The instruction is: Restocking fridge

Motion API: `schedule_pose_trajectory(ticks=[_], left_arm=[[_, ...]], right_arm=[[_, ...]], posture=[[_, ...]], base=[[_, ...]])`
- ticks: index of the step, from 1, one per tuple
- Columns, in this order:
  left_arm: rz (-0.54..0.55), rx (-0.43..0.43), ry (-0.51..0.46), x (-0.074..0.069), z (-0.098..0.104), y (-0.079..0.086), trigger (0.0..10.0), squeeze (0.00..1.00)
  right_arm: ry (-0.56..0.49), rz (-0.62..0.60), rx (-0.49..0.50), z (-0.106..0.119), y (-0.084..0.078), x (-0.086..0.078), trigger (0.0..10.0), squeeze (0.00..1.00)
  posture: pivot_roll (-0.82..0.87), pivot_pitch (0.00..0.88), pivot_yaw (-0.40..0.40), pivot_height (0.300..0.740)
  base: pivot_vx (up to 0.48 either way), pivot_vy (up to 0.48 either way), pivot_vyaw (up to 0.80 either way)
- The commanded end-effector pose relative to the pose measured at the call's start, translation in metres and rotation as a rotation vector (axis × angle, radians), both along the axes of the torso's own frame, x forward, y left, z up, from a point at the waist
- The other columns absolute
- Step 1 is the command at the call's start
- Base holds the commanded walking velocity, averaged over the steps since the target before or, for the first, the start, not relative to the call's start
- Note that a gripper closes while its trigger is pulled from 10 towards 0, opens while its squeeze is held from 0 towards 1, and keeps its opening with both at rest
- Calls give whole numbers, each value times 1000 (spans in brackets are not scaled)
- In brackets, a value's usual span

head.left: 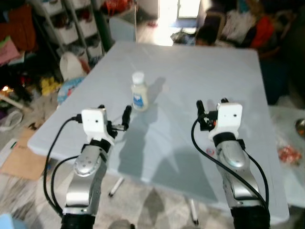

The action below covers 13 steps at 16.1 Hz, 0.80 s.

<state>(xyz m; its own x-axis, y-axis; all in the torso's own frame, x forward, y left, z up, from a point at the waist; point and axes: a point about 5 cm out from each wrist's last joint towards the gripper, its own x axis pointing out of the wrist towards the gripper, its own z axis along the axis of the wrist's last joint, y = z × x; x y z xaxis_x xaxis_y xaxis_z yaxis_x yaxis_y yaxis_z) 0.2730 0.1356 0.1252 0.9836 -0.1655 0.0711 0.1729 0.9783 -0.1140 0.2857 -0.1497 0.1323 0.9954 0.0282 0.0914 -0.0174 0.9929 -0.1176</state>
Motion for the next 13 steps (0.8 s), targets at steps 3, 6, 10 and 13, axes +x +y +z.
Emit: schedule_pose_trajectory(ticks=[3,6,10,13], left_arm=[[42,7,15,1,-3,11,10000,0],[38,10,15,0,-4,10,10000,0],[21,-7,-5,-2,-1,7,10000,0],[5,-23,-8,-3,0,4,10000,0]], right_arm=[[-18,31,3,6,9,1,10000,0],[-17,36,2,5,12,-1,10000,0],[-23,14,-8,5,12,0,10000,0],[-22,8,-7,5,12,0,10000,0]], posture=[[-12,0,25,740],[-9,0,25,740],[-1,0,22,740],[3,0,19,740]], base=[[179,406,0],[0,424,0],[0,0,0],[0,0,0]])
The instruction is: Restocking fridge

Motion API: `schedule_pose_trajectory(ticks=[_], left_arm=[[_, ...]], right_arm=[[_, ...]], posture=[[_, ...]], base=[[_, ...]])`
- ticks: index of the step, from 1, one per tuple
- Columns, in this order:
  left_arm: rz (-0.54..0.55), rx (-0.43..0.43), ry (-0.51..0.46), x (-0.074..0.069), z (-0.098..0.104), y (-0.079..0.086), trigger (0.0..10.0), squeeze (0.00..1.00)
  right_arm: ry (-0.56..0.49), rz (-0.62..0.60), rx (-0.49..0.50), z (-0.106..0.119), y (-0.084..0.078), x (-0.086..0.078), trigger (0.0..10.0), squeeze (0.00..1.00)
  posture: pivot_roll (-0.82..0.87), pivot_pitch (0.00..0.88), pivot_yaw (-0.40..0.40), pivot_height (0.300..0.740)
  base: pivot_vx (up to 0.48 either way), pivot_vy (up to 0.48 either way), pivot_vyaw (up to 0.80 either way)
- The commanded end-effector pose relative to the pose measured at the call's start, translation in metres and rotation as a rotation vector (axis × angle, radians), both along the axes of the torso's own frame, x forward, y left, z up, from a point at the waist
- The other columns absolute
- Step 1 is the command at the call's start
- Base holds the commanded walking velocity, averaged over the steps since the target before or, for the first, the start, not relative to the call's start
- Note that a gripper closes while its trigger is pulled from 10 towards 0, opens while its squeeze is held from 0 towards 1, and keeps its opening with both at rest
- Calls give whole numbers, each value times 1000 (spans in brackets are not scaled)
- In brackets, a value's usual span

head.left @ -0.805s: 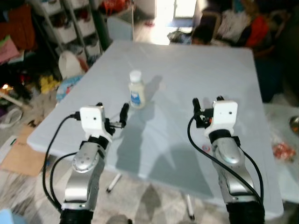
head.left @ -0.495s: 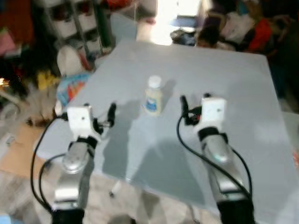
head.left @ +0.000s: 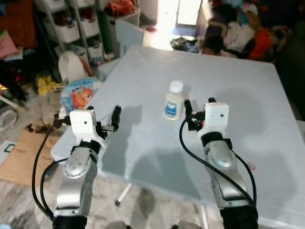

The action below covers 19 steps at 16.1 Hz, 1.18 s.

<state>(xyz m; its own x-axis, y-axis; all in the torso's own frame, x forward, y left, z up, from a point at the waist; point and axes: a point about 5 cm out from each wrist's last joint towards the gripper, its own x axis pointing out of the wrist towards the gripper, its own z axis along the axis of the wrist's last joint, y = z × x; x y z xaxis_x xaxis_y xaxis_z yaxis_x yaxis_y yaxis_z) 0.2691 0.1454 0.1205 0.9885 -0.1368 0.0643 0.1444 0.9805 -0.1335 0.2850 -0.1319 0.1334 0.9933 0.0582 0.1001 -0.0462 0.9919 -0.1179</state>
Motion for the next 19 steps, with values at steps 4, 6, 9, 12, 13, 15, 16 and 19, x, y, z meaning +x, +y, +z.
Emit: schedule_pose_trajectory(ticks=[4,6,9,12,13,15,16,19], left_arm=[[-31,25,-30,0,7,-6,10000,0],[-34,27,-23,-2,7,-5,10000,0],[-34,55,-13,-8,8,2,10000,0],[-34,62,-13,-8,9,4,10000,0],[-36,63,-13,-8,11,3,10000,0],[-43,62,-12,-8,11,2,10000,0],[-47,60,-10,-8,11,1,10000,0],[-48,60,-8,-8,10,1,10000,0]], right_arm=[[-7,-3,40,4,-2,5,10000,0],[-9,40,66,6,2,10,10000,0],[-16,103,54,10,11,27,10000,1000],[-28,103,57,12,17,29,10000,498],[-35,106,56,11,19,26,10000,376],[-37,98,56,8,19,22,10000,55],[-37,92,59,6,18,19,10000,71],[-19,122,81,0,22,9,10000,1000]], posture=[[20,14,26,740],[29,22,31,740],[57,44,48,740],[65,43,48,740],[65,43,49,740],[59,43,52,740],[57,43,52,740],[55,44,50,740]], base=[[0,0,0],[0,0,0],[0,0,0],[0,0,0],[0,0,0],[0,0,0],[0,0,0],[0,0,0]])
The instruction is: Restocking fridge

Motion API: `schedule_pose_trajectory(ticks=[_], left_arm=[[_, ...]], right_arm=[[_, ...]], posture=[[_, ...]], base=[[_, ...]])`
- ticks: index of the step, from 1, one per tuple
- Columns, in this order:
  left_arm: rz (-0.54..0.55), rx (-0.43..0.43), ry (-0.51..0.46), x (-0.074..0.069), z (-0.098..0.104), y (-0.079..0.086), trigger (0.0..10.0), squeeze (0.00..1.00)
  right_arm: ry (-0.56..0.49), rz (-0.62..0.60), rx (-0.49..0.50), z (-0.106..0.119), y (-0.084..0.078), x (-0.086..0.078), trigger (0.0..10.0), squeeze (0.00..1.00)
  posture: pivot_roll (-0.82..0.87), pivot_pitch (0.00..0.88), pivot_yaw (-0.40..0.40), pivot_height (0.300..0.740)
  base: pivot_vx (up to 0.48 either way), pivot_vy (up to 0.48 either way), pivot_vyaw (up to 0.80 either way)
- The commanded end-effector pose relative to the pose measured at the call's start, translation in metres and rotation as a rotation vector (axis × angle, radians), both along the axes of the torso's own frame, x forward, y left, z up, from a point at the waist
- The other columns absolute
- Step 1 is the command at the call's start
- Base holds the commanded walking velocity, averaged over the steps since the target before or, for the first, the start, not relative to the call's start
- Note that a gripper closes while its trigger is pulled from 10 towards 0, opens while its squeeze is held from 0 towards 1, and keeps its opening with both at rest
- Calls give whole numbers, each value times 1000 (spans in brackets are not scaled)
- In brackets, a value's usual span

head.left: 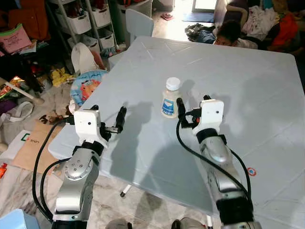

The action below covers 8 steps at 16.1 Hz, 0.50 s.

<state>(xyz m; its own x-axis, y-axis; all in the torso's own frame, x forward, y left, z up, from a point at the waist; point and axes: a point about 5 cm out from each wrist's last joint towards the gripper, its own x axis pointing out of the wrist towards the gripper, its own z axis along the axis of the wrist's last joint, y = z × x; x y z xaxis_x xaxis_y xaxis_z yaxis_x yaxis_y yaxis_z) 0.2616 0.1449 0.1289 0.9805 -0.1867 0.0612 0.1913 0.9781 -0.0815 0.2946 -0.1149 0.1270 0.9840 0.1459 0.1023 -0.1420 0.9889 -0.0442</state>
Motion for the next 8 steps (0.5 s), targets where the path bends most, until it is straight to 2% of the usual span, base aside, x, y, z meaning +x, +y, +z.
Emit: schedule_pose_trajectory(ticks=[1,4,5,6,8], left_arm=[[0,8,-1,0,2,1,10000,0],[4,10,5,-1,0,1,10000,0],[4,10,6,-1,0,1,10000,0],[5,11,7,-2,0,2,10000,0],[7,13,8,-2,0,2,10000,0]], right_arm=[[-27,53,-1,6,9,-2,10000,1000],[-64,150,-86,14,16,6,10000,1000],[-60,148,-80,15,15,9,10000,953],[-61,164,-94,17,15,14,10000,0],[-66,172,-104,20,13,22,10000,0]], posture=[[56,45,49,740],[59,49,46,740],[60,50,45,740],[66,52,44,740],[72,53,44,740]], base=[[0,0,0],[0,0,0],[0,0,0],[0,0,0],[0,0,0]])
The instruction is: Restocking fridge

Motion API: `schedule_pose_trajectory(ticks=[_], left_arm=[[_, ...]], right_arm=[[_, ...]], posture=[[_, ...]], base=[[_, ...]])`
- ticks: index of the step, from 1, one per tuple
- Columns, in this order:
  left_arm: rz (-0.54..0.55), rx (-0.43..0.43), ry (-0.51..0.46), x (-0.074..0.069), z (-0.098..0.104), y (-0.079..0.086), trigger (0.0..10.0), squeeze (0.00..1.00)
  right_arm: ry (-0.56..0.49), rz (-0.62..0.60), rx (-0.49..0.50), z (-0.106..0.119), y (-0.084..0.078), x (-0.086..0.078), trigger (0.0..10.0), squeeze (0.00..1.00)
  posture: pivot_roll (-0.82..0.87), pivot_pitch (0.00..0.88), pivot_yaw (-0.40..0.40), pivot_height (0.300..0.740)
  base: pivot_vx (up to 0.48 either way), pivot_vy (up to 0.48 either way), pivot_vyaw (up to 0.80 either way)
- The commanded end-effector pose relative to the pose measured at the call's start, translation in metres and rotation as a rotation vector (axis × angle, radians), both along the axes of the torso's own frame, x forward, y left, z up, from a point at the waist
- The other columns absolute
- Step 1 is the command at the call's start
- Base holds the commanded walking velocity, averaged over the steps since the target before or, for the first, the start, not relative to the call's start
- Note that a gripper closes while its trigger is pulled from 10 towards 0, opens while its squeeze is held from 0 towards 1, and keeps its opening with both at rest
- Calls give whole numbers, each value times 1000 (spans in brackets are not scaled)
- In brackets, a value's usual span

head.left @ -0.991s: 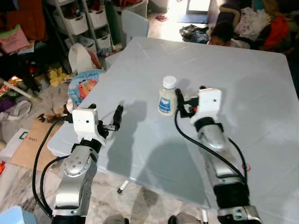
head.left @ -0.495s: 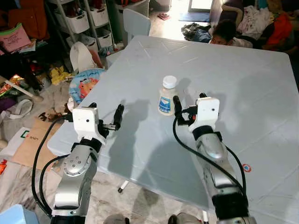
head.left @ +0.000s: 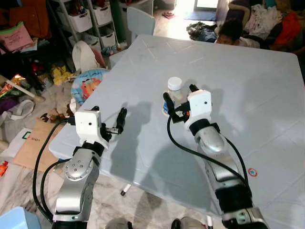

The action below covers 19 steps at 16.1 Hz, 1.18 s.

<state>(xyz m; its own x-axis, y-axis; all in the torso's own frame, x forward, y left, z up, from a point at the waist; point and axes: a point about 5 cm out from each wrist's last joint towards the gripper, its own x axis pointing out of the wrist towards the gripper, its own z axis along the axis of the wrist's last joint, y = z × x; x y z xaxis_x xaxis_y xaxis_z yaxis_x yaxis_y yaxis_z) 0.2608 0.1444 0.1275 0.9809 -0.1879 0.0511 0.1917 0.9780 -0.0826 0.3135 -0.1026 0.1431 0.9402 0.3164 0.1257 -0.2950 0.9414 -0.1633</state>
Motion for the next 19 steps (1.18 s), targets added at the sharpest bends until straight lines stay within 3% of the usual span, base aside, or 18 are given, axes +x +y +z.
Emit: schedule_pose_trajectory(ticks=[1,9,10,11,12,13,15,19], left_arm=[[8,13,-2,-1,2,3,10000,0],[8,36,0,2,2,5,10000,0],[9,40,-1,3,2,5,10000,0],[9,42,-1,3,2,5,10000,0],[8,44,0,3,2,5,10000,0],[7,44,0,3,2,5,10000,0],[7,45,1,4,2,4,10000,0],[8,42,3,3,1,3,10000,0]], right_arm=[[-13,11,7,5,0,5,10000,0],[-11,93,3,20,16,36,10000,0],[-7,112,6,20,20,38,8235,0],[-6,125,8,20,22,38,5333,0],[-10,146,10,22,26,40,1725,0],[-10,151,8,22,28,40,0,0],[-3,160,4,19,31,41,980,0],[3,154,4,17,30,42,1059,0]], posture=[[72,53,44,740],[94,60,52,740],[92,57,55,740],[91,57,55,740],[91,56,56,740],[89,55,55,740],[87,53,54,740],[83,55,49,740]], base=[[0,0,0],[0,0,0],[0,0,0],[0,0,0],[0,0,0],[0,0,0],[0,0,0],[0,0,0]])
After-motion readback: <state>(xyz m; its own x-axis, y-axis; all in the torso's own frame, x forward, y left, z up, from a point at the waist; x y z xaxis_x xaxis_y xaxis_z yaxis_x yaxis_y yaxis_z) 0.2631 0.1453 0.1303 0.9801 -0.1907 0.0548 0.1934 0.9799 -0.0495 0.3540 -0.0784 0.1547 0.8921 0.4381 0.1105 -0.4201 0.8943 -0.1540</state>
